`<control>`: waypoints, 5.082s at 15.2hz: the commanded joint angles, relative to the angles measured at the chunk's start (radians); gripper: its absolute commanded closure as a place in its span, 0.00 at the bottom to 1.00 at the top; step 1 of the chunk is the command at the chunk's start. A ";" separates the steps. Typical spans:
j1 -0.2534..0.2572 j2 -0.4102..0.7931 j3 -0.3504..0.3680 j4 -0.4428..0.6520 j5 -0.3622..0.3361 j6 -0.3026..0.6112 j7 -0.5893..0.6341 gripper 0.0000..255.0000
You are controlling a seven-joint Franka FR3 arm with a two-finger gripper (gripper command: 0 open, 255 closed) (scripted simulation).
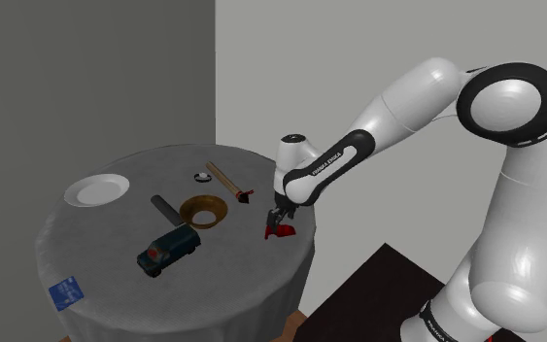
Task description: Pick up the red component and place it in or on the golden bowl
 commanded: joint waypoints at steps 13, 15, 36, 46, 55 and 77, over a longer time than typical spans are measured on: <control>0.000 0.001 0.000 0.000 0.000 0.000 0.000 1.00; -0.001 -0.023 0.002 0.001 0.005 -0.024 -0.005 1.00; -0.005 -0.230 0.013 0.061 0.049 -0.289 -0.044 1.00; 0.073 0.082 0.057 0.522 0.017 -0.446 0.082 1.00; 0.168 0.458 0.063 1.145 -0.015 -0.699 0.148 1.00; 0.200 0.685 0.053 1.311 -0.029 -0.638 0.166 1.00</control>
